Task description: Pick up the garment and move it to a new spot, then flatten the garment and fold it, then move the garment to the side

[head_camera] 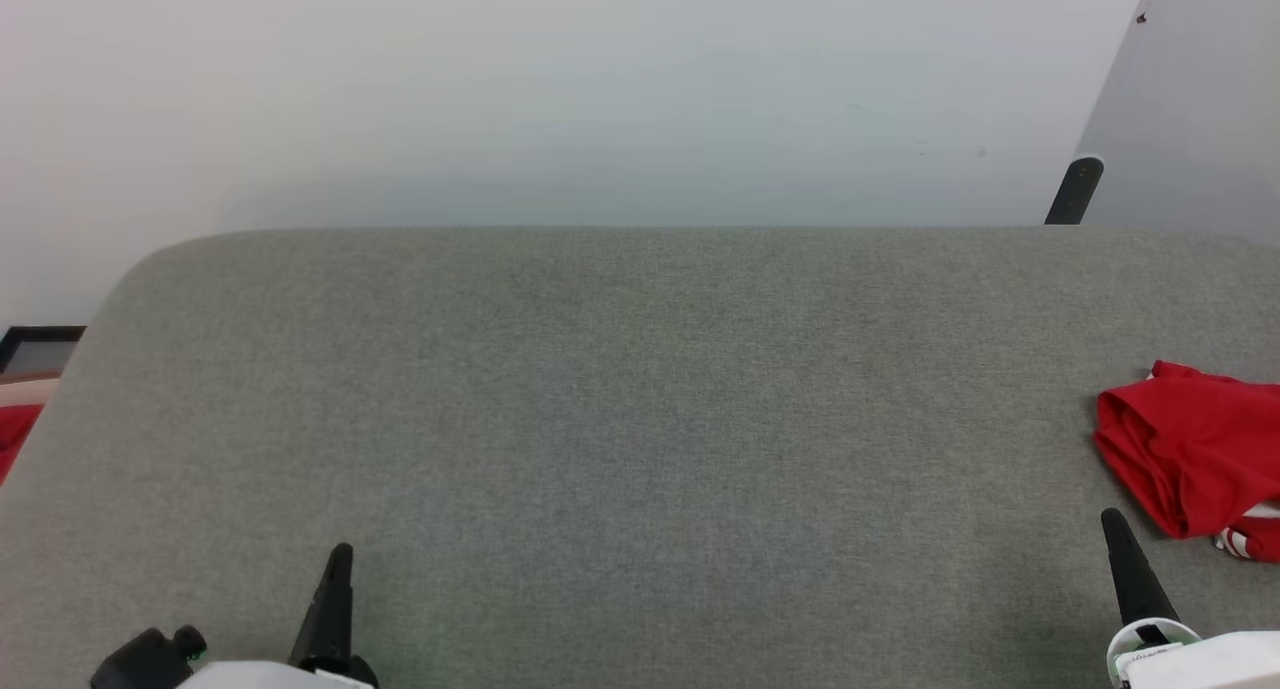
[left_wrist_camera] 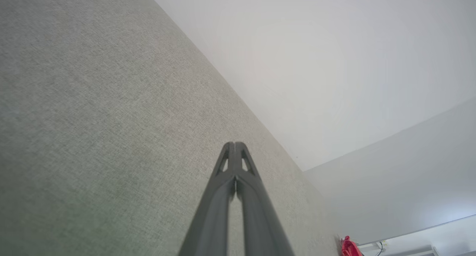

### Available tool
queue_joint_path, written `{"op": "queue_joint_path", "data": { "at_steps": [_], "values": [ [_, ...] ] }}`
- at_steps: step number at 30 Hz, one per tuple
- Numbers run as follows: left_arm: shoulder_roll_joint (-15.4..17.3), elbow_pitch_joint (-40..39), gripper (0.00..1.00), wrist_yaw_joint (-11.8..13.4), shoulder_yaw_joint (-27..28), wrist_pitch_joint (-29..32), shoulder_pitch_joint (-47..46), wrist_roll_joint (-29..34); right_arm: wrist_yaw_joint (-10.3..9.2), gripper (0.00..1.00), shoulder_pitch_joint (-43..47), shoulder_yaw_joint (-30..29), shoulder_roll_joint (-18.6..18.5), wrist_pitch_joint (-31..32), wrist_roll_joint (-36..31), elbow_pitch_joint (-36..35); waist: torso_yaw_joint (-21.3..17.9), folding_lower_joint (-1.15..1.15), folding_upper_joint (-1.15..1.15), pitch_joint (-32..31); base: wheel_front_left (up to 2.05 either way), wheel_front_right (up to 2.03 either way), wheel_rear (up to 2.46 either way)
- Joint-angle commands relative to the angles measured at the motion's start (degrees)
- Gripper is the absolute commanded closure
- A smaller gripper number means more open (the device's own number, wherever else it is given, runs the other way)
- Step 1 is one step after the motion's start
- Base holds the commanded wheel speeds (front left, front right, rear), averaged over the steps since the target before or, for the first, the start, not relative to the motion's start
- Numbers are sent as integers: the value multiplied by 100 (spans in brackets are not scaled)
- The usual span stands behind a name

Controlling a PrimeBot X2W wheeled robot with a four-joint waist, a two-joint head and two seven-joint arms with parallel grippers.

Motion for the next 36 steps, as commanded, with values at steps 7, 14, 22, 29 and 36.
{"op": "queue_joint_path", "data": {
  "at_steps": [7, 14, 22, 29, 36],
  "values": [
    [-43, 17, 100, -65, 93, 140, -213, -521, 0, 100, -207, -39, 26, 77, 488, 54, -15, 0, 0, 13, 0, 0, 0],
    [-99, 68, 100, -77, 138, 250, -309, -898, 1, 100, -288, -44, 52, 135, 857, 132, -29, 0, 0, 25, 0, 0, 0],
    [-154, 117, 100, -102, 181, 352, -403, -1257, 0, 100, -378, -51, 77, 187, 1205, 205, -43, 0, 0, 38, 0, 0, 0],
    [-206, 166, 100, -127, 224, 453, -481, -1593, 0, 100, -439, -58, 100, 237, 1529, 273, -57, 0, 0, 50, 0, 0, 0],
    [-253, 214, 100, -132, 263, 543, -552, -1918, 0, 100, -517, -65, 122, 286, 1833, 340, -71, 0, 0, 62, 0, 0, 0]
  ]
}}
